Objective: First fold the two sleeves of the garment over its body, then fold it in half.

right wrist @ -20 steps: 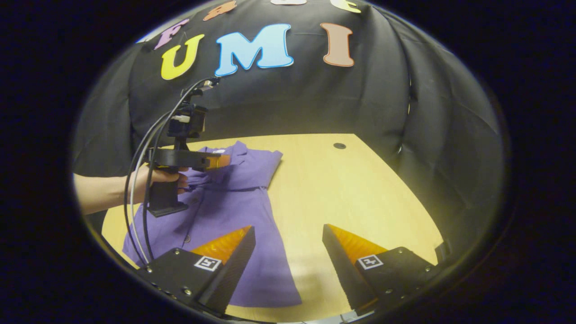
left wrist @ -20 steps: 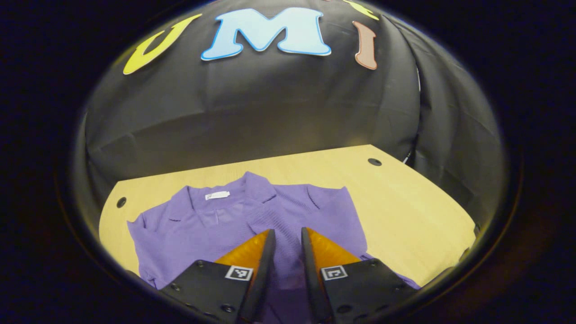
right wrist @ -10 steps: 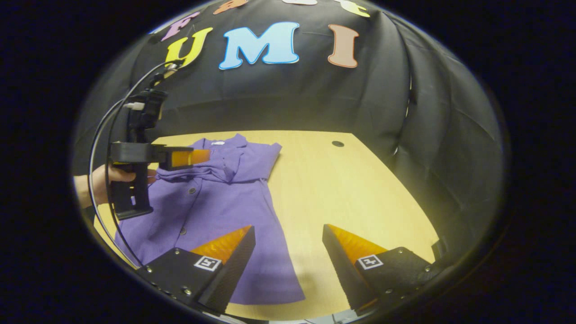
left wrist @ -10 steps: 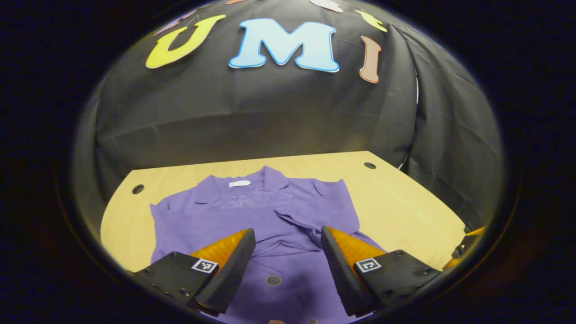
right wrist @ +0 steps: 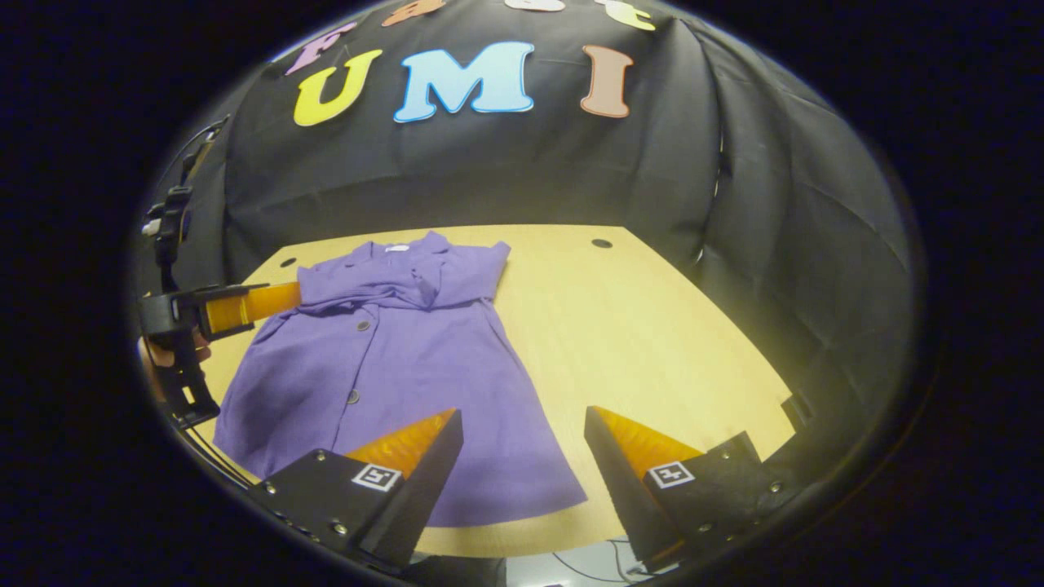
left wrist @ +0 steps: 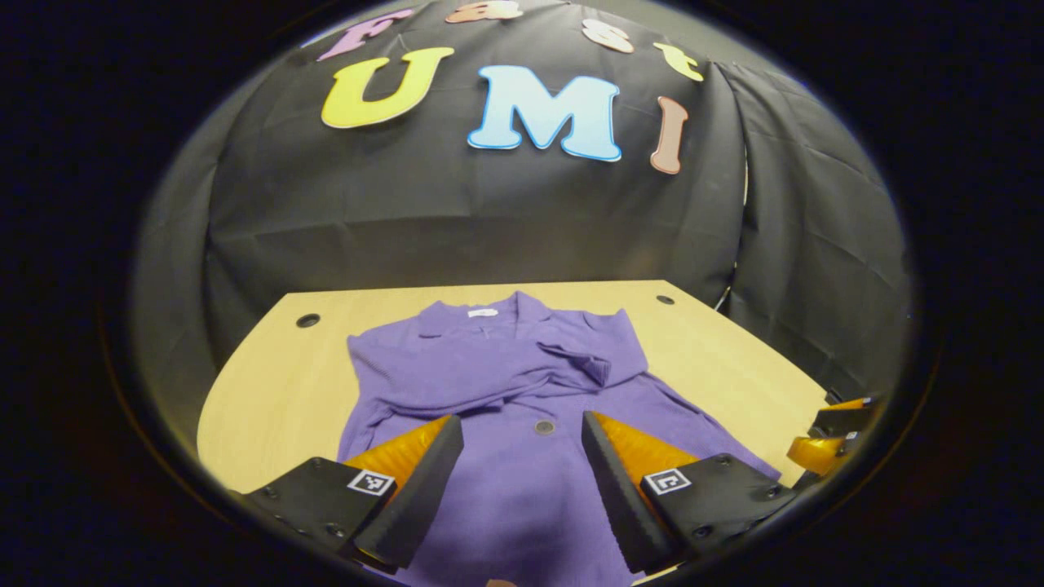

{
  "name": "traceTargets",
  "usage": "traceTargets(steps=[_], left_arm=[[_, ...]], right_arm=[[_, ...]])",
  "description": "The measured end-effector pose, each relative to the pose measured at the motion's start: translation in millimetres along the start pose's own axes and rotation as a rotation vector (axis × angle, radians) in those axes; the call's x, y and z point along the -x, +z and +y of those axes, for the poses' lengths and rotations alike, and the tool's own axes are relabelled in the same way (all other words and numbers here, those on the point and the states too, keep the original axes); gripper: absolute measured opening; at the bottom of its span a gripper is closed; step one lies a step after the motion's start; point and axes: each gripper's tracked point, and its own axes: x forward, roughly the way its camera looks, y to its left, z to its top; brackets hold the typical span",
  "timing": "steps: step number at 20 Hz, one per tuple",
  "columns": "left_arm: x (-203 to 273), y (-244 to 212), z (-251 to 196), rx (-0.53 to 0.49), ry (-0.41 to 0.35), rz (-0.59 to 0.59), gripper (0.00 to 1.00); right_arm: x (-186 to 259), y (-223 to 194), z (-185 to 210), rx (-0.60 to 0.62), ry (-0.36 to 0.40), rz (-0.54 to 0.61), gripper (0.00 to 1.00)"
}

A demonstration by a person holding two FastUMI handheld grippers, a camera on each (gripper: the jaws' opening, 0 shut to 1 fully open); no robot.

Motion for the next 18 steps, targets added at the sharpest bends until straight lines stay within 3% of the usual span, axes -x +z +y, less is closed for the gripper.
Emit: traceTargets(steps=[12,13,18], left_arm=[[107.9,-89.1,56.7,0.081,0.093,0.043,0.93],[111.8,-92.2,61.1,0.087,0.107,0.041,0.98],[140.4,-125.4,80.8,0.045,0.152,0.081,0.93]], right_arm=[[2.3,-49.0,0.0,-0.021,0.01,0.098,0.94],[1.3,-51.9,-2.2,-0.024,0.01,0.104,0.93],[-5.1,-67.1,-14.4,-0.05,0.012,0.133,0.94]])
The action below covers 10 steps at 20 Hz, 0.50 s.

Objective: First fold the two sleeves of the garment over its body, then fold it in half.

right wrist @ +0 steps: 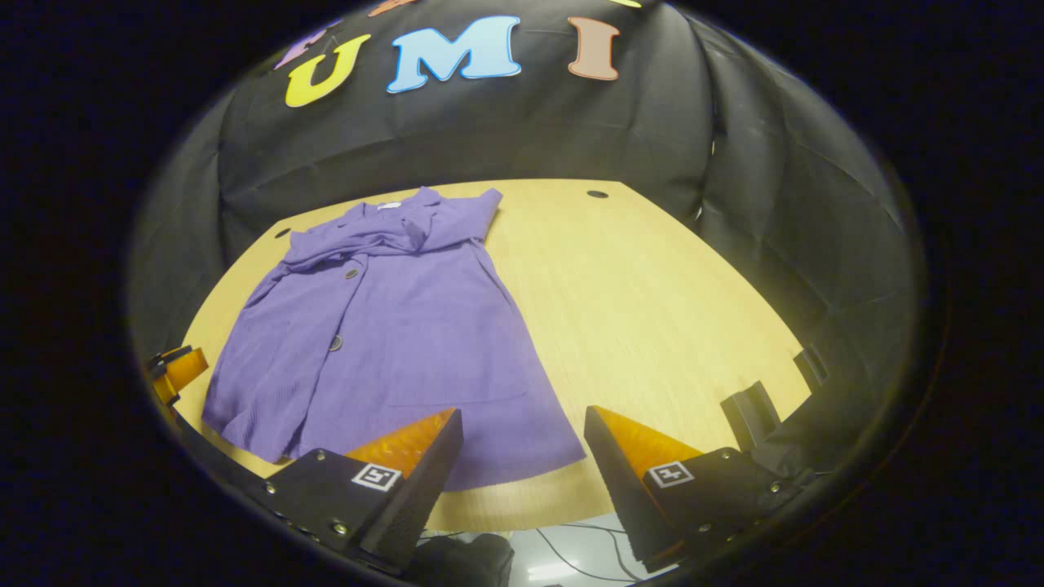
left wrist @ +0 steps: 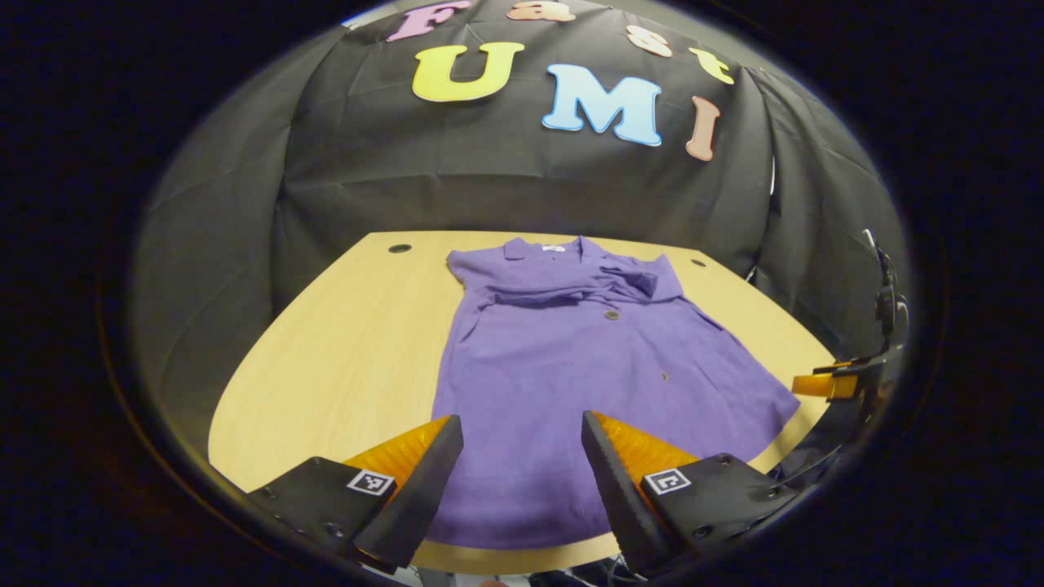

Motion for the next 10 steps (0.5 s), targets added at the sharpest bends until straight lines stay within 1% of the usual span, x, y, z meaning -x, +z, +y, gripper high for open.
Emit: traceTargets(steps=[1,2,3,4,5,6,10], left_arm=[[5.2,-7.3,5.1,0.0,0.006,0.011,0.95],[10.4,-15.1,9.7,0.007,0.012,0.026,0.95],[13.4,-23.0,14.6,0.016,0.021,0.036,0.99],[17.5,-28.3,20.4,0.029,0.032,0.04,0.94],[20.4,-33.6,23.0,0.04,0.041,0.047,0.94],[22.1,-38.7,27.2,0.047,0.052,0.052,0.96],[23.4,-62.6,34.8,0.054,0.077,0.088,0.93]], right_arm=[[-1.3,-1.9,-2.4,-0.008,0.002,0.004,0.94],[-2.7,-3.8,-4.6,-0.015,0.005,0.009,0.94],[-3.4,-5.1,-7.3,-0.022,0.006,0.014,0.94],[-4.4,-7.8,-10.1,-0.03,0.008,0.019,0.94],[-5.9,-9.4,-13.4,-0.04,0.01,0.023,0.94],[-6.9,-10.6,-15.7,-0.051,0.013,0.028,0.94],[-8.9,-16.5,-12.3,-0.101,0.028,0.062,0.94]])
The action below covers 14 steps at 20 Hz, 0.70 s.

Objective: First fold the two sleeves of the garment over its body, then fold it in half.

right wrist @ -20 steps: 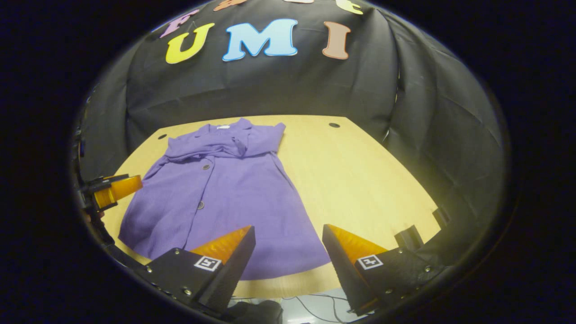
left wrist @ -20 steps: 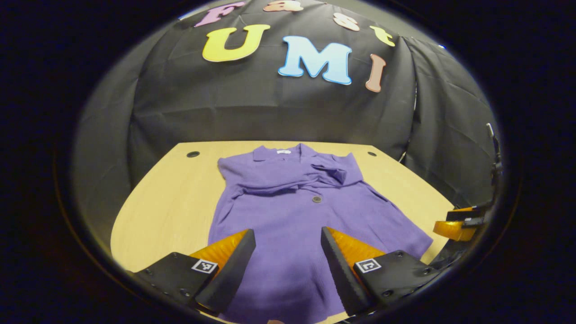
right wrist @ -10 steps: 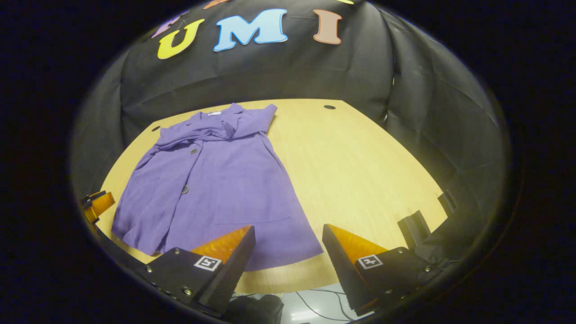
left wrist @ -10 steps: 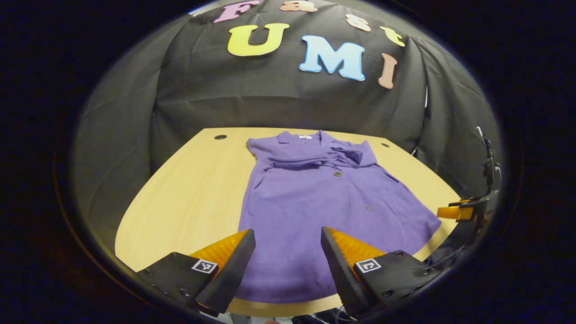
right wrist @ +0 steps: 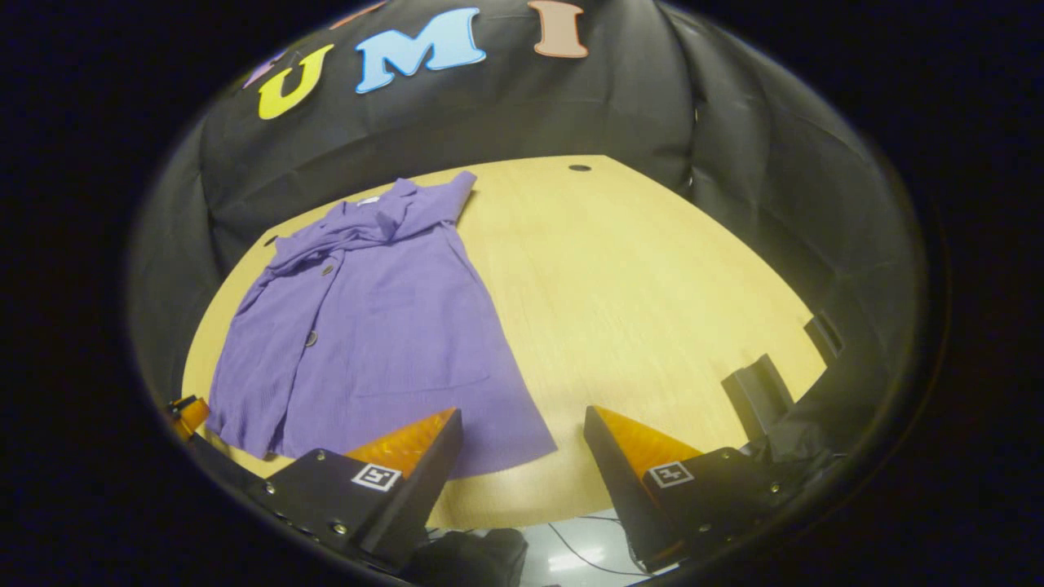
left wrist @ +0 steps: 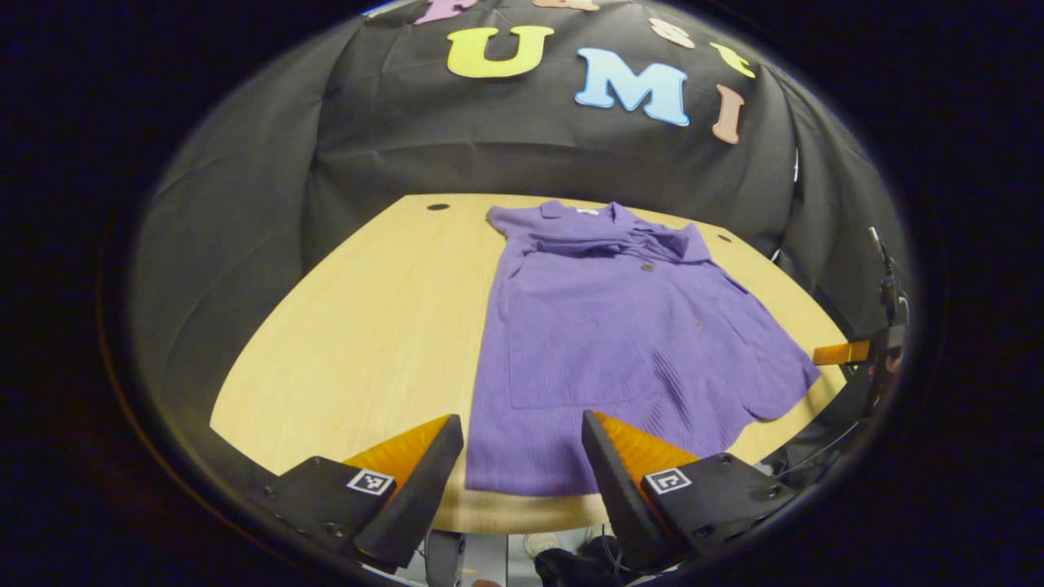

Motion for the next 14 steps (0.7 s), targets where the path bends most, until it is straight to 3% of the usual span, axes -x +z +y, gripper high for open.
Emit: traceTargets(steps=[3,8,13,14], left_arm=[[-7.4,-15.7,-3.5,0.007,0.01,0.028,0.96],[-10.0,-22.3,-6.9,-0.029,0.043,0.012,0.94],[-17.3,-23.5,-15.3,-0.053,0.068,0.02,0.95],[-18.3,-22.7,-19.6,-0.05,0.068,0.016,0.88]], right_arm=[[-4.1,-7.0,5.2,-0.035,0.034,0.032,0.95],[-10.1,-9.1,22.5,0.03,0.085,0.021,0.97],[-13.7,-17.0,37.2,0.165,0.049,0.015,0.98],[-14.3,-15.6,36.3,0.151,0.044,0.015,0.97]])
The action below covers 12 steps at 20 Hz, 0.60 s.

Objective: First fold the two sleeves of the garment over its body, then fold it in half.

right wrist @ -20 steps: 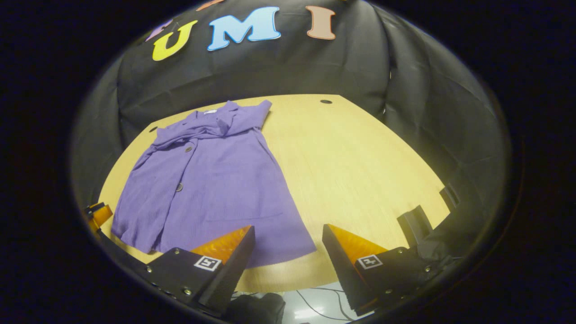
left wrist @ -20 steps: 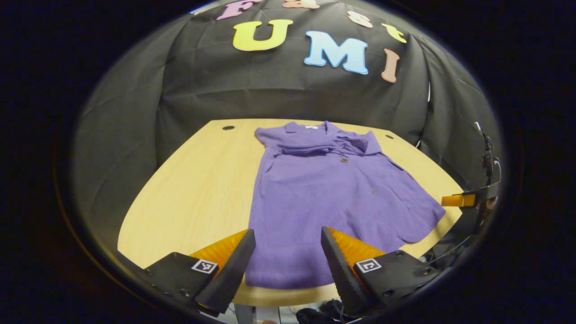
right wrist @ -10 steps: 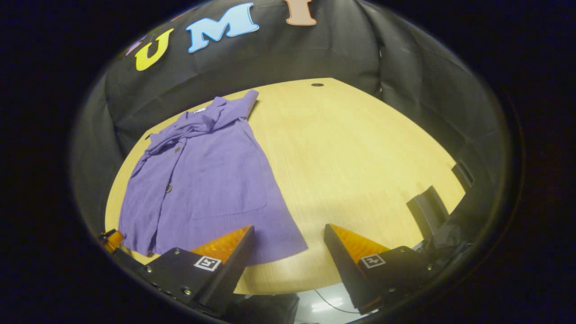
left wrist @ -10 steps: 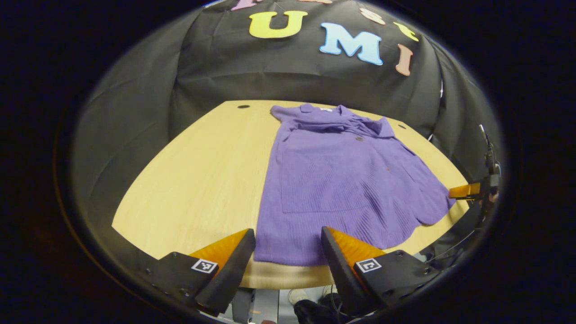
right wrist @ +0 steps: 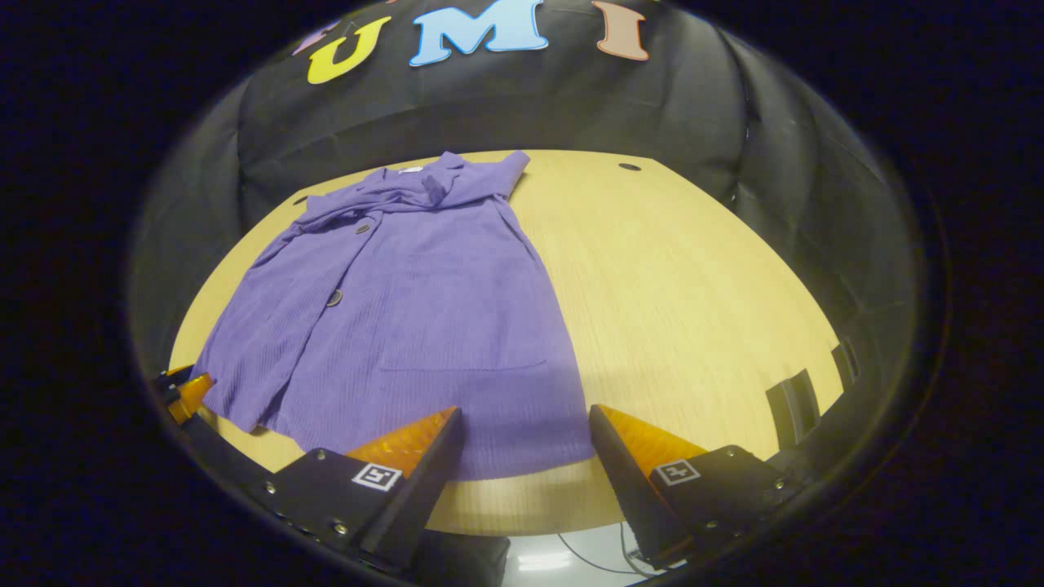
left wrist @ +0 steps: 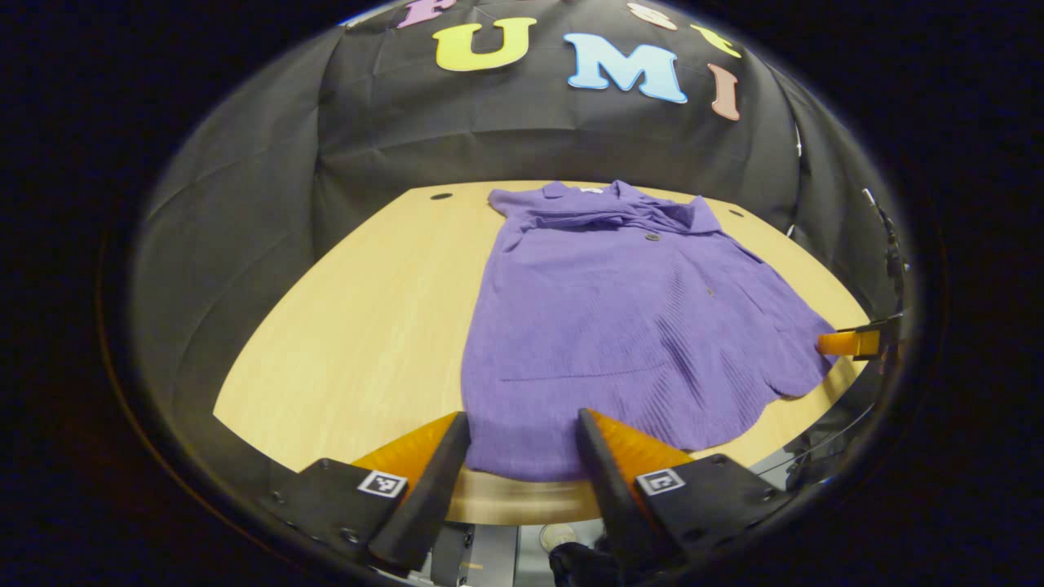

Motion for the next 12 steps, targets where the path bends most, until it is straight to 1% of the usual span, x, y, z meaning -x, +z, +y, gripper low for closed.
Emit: traceTargets(steps=[1,2,3,4,5,6,7,9,10,11,12], left_arm=[[0.3,0.6,-2.2,-0.004,-0.001,-0.002,0.8],[-1.1,-0.4,-6.4,-0.004,-0.007,-0.006,0.71],[-1.3,0.7,-9.2,0.006,-0.007,-0.009,0.63],[-2.2,1.5,-11.1,0.012,-0.003,-0.011,0.56],[-3.2,1.1,-13.6,0.011,0.0,-0.01,0.46],[-4.7,1.3,-14.8,0.006,0.01,-0.007,0.42],[-3.9,1.7,-19.7,0.006,0.002,-0.007,0.38],[-7.2,3.1,-21.5,0.017,0.024,0.004,0.29],[-7.7,3.8,-23.5,0.013,0.02,0.01,0.25],[-6.5,3.2,-22.6,0.025,0.038,0.013,0.2],[-7.1,4.7,-23.5,0.025,0.051,0.02,0.14]], right_arm=[[-1.1,0.6,-3.0,-0.012,-0.008,0.004,0.97],[-1.2,2.2,-5.2,-0.022,-0.009,0.004,0.92],[-3.3,1.7,-9.5,-0.032,-0.012,0.003,0.81],[-4.3,1.2,-12.8,-0.034,-0.014,0.007,0.74],[-5.2,1.0,-12.3,-0.042,-0.004,0.004,0.67],[-6.3,1.6,-11.3,-0.048,0.0,0.008,0.54],[-6.8,2.2,-9.9,-0.06,0.006,0.007,0.42],[-8.0,3.1,-5.6,-0.098,0.022,0.01,0.2],[-8.2,3.8,-6.1,-0.113,0.027,0.005,0.14],[-7.7,4.3,-5.2,-0.136,0.032,0.005,0.12],[-8.4,4.4,-4.9,-0.156,0.04,0.005,0.07]])
